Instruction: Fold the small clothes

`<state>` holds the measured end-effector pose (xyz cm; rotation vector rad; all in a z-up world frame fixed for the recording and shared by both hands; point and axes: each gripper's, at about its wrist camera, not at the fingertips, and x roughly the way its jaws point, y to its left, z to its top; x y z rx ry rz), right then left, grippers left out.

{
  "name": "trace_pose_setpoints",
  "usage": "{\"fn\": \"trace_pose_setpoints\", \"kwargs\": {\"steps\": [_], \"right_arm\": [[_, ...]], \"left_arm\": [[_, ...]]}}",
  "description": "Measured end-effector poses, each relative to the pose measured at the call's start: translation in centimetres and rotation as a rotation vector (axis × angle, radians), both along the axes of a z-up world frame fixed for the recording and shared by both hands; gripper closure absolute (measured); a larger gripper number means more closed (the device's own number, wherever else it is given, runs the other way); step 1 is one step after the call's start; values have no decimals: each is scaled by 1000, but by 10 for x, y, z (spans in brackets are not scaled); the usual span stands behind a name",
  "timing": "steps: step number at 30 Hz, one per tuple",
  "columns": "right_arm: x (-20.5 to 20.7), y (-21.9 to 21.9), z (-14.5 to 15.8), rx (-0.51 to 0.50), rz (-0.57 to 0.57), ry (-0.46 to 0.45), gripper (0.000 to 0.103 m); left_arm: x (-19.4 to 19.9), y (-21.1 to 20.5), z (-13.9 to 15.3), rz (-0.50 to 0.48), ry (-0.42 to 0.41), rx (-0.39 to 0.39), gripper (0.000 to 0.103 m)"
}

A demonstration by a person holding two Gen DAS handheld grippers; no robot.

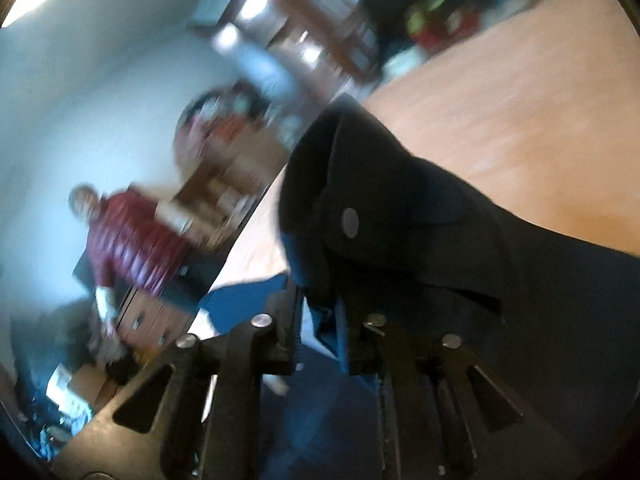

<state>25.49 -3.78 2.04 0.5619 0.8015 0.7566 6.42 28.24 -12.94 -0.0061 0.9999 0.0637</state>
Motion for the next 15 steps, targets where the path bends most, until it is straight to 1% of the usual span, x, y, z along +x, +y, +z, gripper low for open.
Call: {"fn": "trace_pose_setpoints", "kwargs": {"steps": [1,2,3,5,7,8,10,11,13,14,15], "right_arm": [[5,25,-7,4,36,26,70],[7,53,-16,-2,61,57,64],[4,77,-25,-10,78,83,56],[-6,95,-32,7,104,101,53],[-23,98,-38,14,127,107,47],[-34,91,-41,-1,123,103,46],[-58,62,-47,-38,81,85,42],[-72,42,-52,-53,46,79,42],[-84,2,-63,-83,-24,78,37],[-97,-24,-69,-115,-70,72,36],[-107,-48,-74,-157,-115,61,33]], "left_arm": [[0,0,0,-1,-1,-1,0],[-1,0,0,-2,-3,-3,0],[-2,0,0,-3,-4,-5,0],[-2,1,0,-4,-6,-9,0],[-4,2,1,-5,-9,-13,0],[-5,2,1,-6,-10,-15,0],[-5,2,1,-7,-5,-17,0],[-5,2,2,-10,3,-17,0],[-5,3,5,-14,19,-33,0],[-6,4,7,-16,29,-50,0],[-6,4,9,-16,38,-66,0]]}}
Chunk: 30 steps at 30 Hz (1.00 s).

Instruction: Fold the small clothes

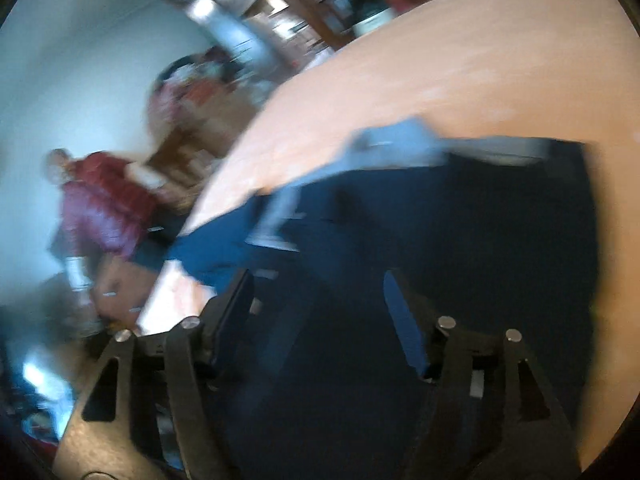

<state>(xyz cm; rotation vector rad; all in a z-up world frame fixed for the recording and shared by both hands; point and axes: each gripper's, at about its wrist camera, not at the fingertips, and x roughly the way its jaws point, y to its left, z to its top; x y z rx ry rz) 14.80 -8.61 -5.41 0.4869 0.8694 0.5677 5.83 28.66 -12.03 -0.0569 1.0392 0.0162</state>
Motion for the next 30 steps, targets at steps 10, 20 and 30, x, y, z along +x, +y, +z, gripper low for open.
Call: {"fn": "trace_pose_setpoints", "kwargs": {"steps": [10,20,30], "right_arm": [[-28,-155,-86,11,-326,138,15],[-23,-139,-92,-29,-280,68,4],[-25,-141,-97,-4,-265,54,1]], "left_arm": [[54,-2,58,-21,-89,-368,1],[195,-14,13,91,27,-508,40],[212,-26,2,147,-3,-458,39]]}}
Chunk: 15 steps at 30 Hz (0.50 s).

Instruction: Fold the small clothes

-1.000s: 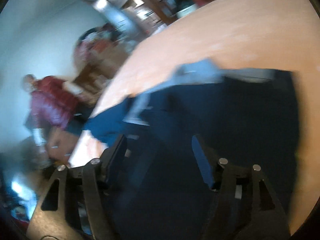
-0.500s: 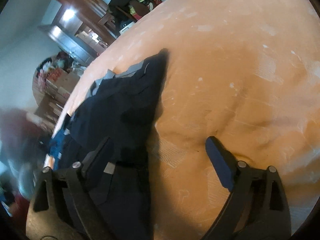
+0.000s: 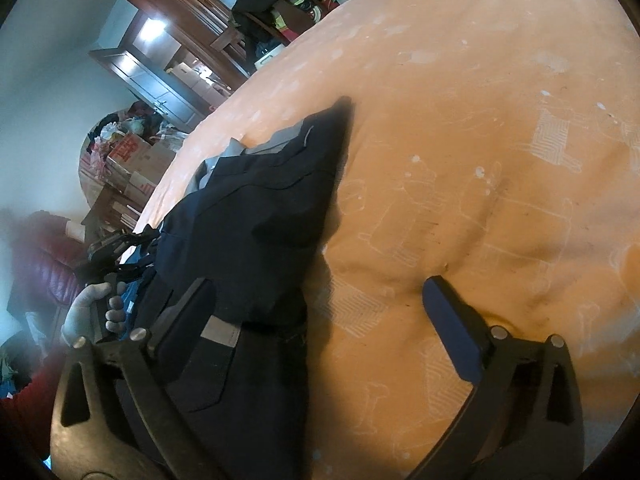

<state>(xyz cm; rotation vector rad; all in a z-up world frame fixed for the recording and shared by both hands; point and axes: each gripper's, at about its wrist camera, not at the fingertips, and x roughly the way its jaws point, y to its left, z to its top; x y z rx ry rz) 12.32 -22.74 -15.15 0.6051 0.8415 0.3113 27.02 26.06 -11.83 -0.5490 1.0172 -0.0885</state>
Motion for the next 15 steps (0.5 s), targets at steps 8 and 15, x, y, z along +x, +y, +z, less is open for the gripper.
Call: {"fn": "trace_pose_setpoints", "kwargs": {"steps": [8,15], "right_arm": [[0,1,-1,9,3,-8,0],[-1,0,-2,17,3,-14,0]], "left_arm": [[-9,7,5,70,38,-63,28],[18,-4,-3,50,91,-23,21]]}}
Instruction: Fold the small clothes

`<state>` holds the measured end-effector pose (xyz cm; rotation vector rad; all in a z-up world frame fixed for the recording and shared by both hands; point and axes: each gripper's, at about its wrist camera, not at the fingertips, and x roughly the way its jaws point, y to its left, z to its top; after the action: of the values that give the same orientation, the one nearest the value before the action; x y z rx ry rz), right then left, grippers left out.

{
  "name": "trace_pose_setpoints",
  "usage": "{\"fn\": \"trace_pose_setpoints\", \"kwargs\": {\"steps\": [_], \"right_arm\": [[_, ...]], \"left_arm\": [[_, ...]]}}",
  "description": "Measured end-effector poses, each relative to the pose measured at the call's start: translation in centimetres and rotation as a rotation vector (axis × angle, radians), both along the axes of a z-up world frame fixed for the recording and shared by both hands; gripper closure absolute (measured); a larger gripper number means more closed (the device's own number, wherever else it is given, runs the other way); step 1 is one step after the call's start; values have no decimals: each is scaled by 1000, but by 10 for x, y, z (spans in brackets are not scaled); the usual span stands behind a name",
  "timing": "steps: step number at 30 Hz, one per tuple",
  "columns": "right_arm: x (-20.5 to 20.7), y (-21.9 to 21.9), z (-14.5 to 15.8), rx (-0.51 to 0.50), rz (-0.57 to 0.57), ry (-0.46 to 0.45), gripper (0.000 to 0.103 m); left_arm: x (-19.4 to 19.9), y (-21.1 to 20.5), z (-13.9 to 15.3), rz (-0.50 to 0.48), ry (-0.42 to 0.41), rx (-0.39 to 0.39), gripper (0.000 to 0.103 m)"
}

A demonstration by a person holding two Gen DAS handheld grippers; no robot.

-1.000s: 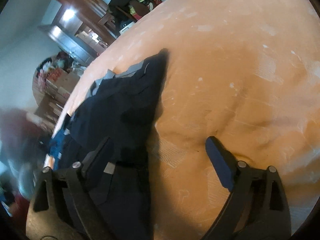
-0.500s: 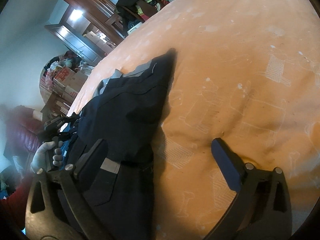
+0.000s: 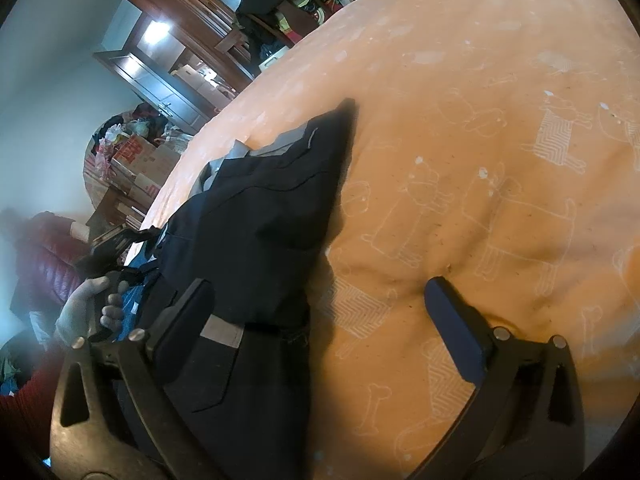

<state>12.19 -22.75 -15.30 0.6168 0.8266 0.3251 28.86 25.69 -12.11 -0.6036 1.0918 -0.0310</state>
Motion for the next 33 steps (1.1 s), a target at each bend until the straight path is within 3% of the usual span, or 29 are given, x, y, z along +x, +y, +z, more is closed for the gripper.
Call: {"fn": "trace_pose_setpoints", "kwargs": {"steps": [2,4,6,9,11,13,16,20,23,25,27,29,31,33], "right_arm": [[0,0,0,2,0,-1,0],[-1,0,0,-1,-5,-2,0],[-3,1,2,-7,-11,-7,1],[-8,-3,7,-5,-41,-22,6],[-12,-10,13,39,-54,-34,17],[-12,-13,19,56,-47,-45,52],[-7,-3,27,19,-10,-56,72],[3,21,23,-68,45,-21,74],[7,36,29,-139,91,-17,74],[19,46,13,-249,119,98,76],[23,39,-1,-198,113,144,78],[19,35,10,-181,111,135,74],[11,31,35,-159,127,40,73],[20,29,53,-120,163,-29,73]], "left_arm": [[5,-2,-3,-6,-2,23,22],[5,-5,-1,0,-34,67,37],[1,-4,-4,-5,-52,58,90],[-12,5,-3,-1,-115,-17,93],[-23,13,6,18,-158,-30,94],[-33,25,16,34,-190,-24,94],[-34,37,12,59,-180,13,94],[-36,49,-3,88,-158,-26,94],[-30,44,-12,51,-142,-41,94],[-30,39,-11,25,-147,-44,94],[-32,38,-10,24,-143,-54,90],[-40,43,-6,23,-127,-91,88],[-58,44,8,-4,-140,-81,77],[-75,39,21,-61,-173,-27,51]]}}
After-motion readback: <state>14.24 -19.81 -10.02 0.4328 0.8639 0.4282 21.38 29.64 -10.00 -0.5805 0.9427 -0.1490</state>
